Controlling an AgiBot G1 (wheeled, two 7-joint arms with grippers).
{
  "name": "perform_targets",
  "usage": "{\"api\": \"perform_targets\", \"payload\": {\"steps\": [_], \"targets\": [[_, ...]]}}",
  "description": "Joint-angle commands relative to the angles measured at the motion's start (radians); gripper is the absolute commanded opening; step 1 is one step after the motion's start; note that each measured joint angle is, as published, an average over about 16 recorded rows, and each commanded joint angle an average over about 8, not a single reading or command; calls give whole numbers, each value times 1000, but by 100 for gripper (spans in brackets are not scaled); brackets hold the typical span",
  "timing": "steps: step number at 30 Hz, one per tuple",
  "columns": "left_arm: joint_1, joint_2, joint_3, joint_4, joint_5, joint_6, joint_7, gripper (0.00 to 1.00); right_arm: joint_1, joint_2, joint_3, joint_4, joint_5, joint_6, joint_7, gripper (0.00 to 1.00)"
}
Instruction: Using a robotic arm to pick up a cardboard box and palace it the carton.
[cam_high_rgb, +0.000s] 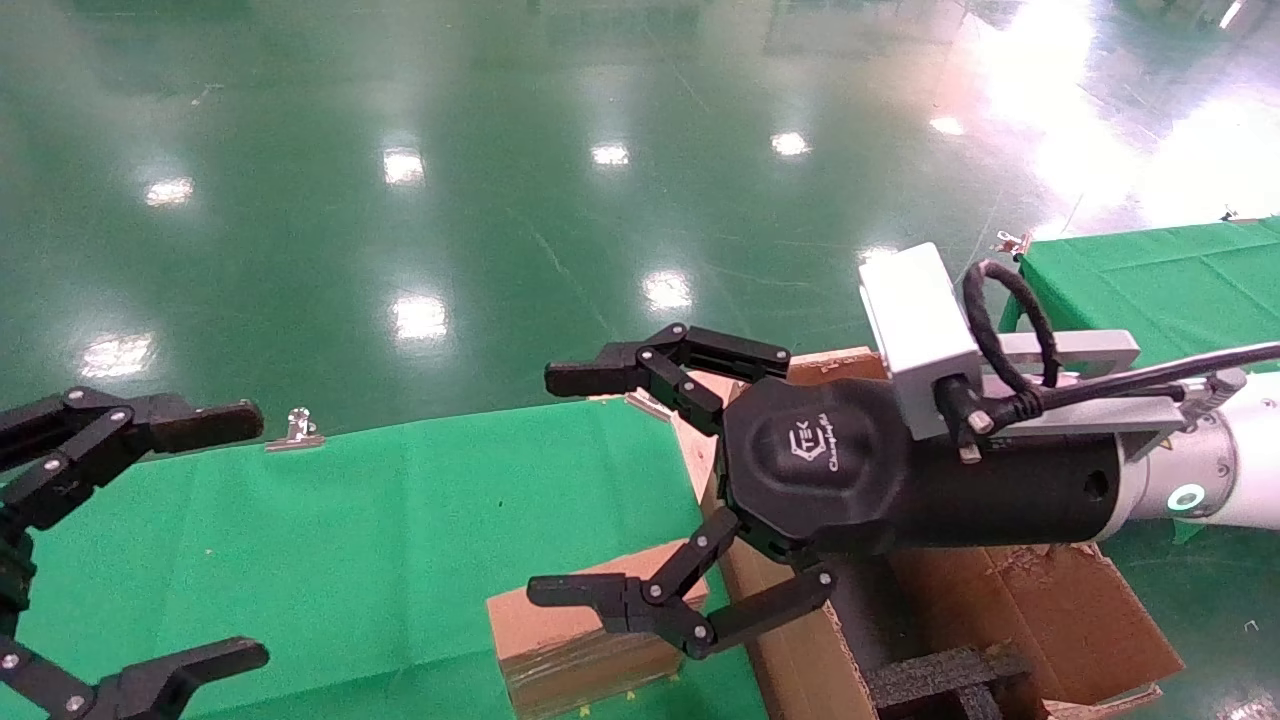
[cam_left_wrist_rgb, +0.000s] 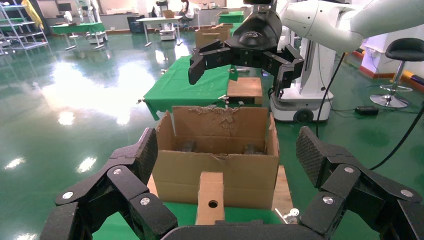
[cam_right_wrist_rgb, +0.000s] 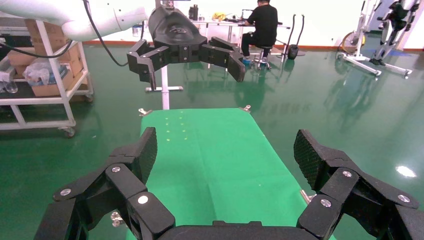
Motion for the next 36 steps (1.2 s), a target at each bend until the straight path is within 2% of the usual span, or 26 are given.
{"api": "perform_targets", "payload": {"steps": [1,15,16,23,24,30,36], "targets": [[0,0,0,0,0,0,0,100,0,0,0,0,0,0,0,100],[0,0,0,0,0,0,0,100,0,0,0,0,0,0,0,100],[0,0,0,0,0,0,0,91,0,0,0,0,0,0,0,100],[0,0,0,0,0,0,0,4,-1,0,1,0,0,0,0,100],[0,0,0,0,0,0,0,0,-1,0,1,0,0,0,0,100],[0,0,0,0,0,0,0,0,6,1,-5,2,-17,1,1,100],[0,0,0,0,0,0,0,0,71,-9,-65,10,-145,-4,27,100]]}}
